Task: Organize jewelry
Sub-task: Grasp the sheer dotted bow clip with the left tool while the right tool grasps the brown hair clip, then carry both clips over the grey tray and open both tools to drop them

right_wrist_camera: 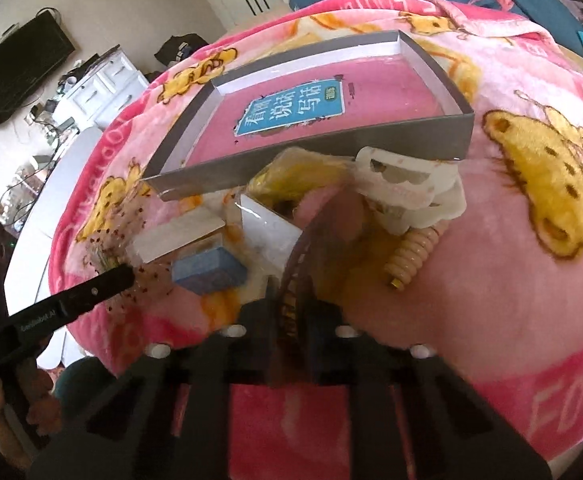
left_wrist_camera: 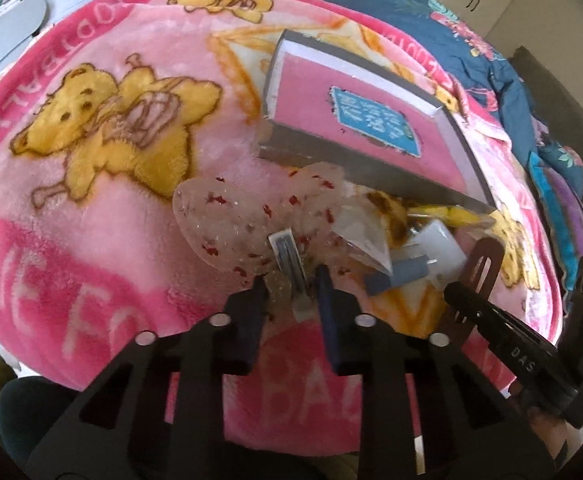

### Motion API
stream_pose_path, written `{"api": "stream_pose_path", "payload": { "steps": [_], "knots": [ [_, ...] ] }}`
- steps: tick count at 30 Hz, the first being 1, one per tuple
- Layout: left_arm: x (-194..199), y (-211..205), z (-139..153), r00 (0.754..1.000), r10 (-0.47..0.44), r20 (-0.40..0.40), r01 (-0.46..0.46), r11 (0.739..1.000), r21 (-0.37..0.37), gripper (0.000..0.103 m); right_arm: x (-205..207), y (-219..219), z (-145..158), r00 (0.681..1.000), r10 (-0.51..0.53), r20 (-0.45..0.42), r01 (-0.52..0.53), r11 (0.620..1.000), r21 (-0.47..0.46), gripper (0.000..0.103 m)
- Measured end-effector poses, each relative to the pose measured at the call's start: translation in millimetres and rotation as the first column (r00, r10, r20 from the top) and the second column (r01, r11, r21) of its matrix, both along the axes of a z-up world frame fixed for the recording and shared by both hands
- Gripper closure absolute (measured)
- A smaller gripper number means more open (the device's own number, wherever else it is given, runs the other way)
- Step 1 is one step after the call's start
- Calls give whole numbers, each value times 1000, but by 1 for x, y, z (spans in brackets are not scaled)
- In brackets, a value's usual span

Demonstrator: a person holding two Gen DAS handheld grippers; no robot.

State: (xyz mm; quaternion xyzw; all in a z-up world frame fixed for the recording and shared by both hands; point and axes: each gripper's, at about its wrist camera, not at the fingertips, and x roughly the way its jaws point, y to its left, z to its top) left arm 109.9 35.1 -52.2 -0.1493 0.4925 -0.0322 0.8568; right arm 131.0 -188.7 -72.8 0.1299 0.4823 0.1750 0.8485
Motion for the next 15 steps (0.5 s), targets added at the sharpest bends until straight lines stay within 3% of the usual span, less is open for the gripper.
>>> {"api": "stream_pose_path", "payload": {
  "steps": [11, 15],
  "knots": [
    [-11, 22, 38, 997, 3, 79, -1, 1000, -21, 91, -16, -43, 32, 994, -23, 107, 19, 999, 33, 93],
    [-3, 27, 52, 994, 11, 105, -12, 1000, 4, 91, -13, -58, 47, 989, -44, 142, 38, 998, 46, 93]
  ]
}}
